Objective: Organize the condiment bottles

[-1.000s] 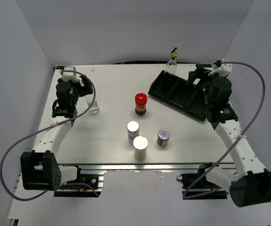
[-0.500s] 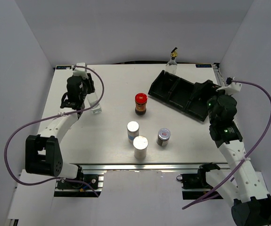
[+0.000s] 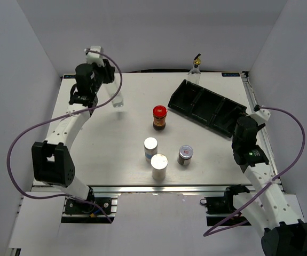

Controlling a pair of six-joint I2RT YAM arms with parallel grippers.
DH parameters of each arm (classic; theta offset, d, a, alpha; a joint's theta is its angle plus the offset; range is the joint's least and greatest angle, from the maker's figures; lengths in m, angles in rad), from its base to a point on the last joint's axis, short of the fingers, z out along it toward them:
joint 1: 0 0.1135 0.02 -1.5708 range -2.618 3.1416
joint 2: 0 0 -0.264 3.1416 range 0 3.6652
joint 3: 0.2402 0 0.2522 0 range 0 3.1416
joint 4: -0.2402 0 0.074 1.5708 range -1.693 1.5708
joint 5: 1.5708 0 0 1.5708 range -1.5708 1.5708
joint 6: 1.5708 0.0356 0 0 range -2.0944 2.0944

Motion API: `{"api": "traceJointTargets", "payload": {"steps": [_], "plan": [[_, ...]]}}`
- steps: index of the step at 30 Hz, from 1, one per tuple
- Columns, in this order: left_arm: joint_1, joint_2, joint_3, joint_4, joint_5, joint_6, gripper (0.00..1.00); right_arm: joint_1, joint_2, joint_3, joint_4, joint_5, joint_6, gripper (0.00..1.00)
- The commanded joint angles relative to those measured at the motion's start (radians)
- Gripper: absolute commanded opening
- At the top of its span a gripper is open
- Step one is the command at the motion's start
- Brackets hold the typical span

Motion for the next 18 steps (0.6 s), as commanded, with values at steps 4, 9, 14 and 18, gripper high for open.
{"api": "traceJointTargets", "payload": {"steps": [4, 9, 14, 18], "plan": [[-0.099, 0.108, 0.276, 0.133, 0.218, -0.051, 0.00, -0.037, -0.066, -0.036, -0.006, 0.117, 0.030, 0.89], [-0.218, 0.263, 0.580, 0.009, 0.247, -0.003, 0.00, -0.043, -0.078, -0.044, -0.034, 0.155, 0.034, 0.89], [-0.279, 0.417, 0.802, 0.001, 0.303, -0.023, 0.00, -0.051, -0.075, -0.041, -0.049, 0.168, 0.024, 0.89], [-0.322, 0.502, 0.913, -0.027, 0.324, -0.023, 0.00, -0.052, -0.070, -0.041, -0.048, 0.161, 0.025, 0.89]]}}
